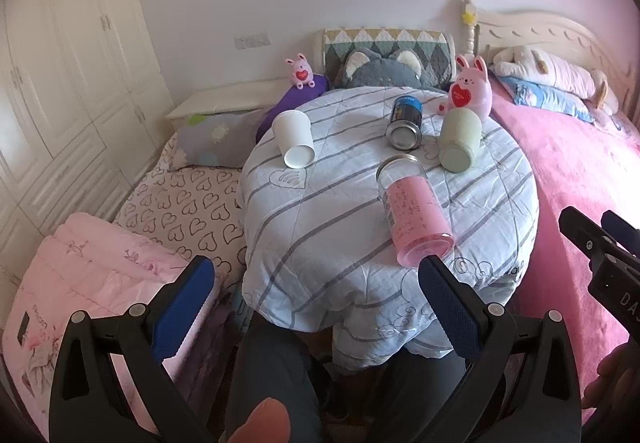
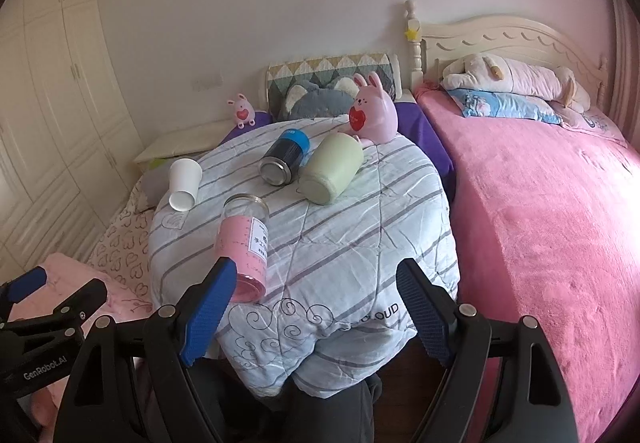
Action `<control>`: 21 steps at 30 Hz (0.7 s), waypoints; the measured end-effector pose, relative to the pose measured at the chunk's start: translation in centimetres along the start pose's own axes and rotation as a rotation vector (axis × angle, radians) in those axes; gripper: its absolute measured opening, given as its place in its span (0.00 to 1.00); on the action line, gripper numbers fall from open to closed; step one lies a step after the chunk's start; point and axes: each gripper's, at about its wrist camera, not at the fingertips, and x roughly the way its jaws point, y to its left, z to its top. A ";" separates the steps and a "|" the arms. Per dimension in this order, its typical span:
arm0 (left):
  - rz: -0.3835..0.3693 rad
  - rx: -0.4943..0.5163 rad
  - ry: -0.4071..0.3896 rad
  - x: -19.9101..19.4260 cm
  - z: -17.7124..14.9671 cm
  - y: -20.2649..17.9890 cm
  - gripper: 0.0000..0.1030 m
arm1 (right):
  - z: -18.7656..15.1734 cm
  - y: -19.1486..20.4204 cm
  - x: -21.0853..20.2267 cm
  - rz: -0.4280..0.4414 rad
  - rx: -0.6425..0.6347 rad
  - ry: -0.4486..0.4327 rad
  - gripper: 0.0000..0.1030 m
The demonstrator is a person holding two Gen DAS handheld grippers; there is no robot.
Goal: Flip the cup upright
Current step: 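Move the left gripper to the lying jar and grasp its body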
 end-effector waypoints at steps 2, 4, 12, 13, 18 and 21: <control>0.001 0.006 -0.005 -0.3 0.0 -0.2 1.00 | -0.1 -0.2 -0.2 0.000 0.003 -0.005 0.81; -0.001 0.012 -0.002 -0.5 0.1 -0.5 1.00 | -0.1 -0.3 -0.3 0.000 0.007 -0.007 0.81; 0.001 0.016 0.002 -0.6 0.4 -0.9 1.00 | 0.0 -0.5 -0.1 0.012 0.006 -0.005 0.81; 0.000 0.016 0.002 -0.6 0.4 -0.9 1.00 | 0.0 -0.5 0.0 0.014 0.005 -0.003 0.81; -0.004 0.014 0.014 -0.3 0.5 -1.3 1.00 | 0.2 -0.5 0.3 0.029 0.002 0.001 0.81; -0.010 0.008 0.029 0.2 0.7 -2.0 1.00 | 0.2 -0.6 0.6 0.034 0.004 0.005 0.81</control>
